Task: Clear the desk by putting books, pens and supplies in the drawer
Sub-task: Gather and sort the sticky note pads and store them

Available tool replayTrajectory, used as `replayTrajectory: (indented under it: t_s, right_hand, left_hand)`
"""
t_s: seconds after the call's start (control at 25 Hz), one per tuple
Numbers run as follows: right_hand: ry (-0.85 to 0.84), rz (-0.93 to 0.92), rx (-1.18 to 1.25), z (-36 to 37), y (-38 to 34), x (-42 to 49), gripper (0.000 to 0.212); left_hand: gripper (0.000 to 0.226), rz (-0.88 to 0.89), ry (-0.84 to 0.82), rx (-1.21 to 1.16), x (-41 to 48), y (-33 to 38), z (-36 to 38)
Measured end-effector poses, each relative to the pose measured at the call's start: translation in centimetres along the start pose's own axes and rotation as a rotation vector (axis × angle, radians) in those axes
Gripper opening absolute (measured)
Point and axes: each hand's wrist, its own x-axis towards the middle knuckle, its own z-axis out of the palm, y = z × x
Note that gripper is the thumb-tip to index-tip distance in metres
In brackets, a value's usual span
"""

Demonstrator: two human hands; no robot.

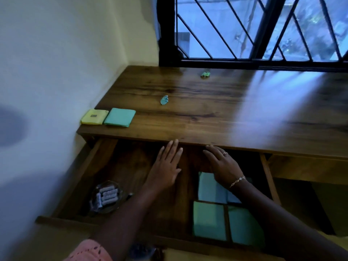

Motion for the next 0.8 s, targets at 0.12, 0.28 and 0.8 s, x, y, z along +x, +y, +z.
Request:
replayTrajectory:
  t_s: [0.12, 0.28, 0.8]
  right_hand:
    - [0.010, -0.073, 0.022, 0.0, -2.6, 4.0, 0.043]
    - [-0.011, -0.130, 0.133, 0.7, -5.9, 9.6, 0.048]
    - [-0.235, -0.287, 0.063, 3.4, -16.9, 26.4, 0.057]
  left_hand:
    - [0.086, -0.046, -0.047, 0.054, -0.6, -4.8, -1.0]
    - [0.092, -0.109, -0.128, 0.122, -0.9, -11.2, -2.2]
    - [0.145, -0.406, -0.339, -0.014, -0.2, -28.1, -3.1]
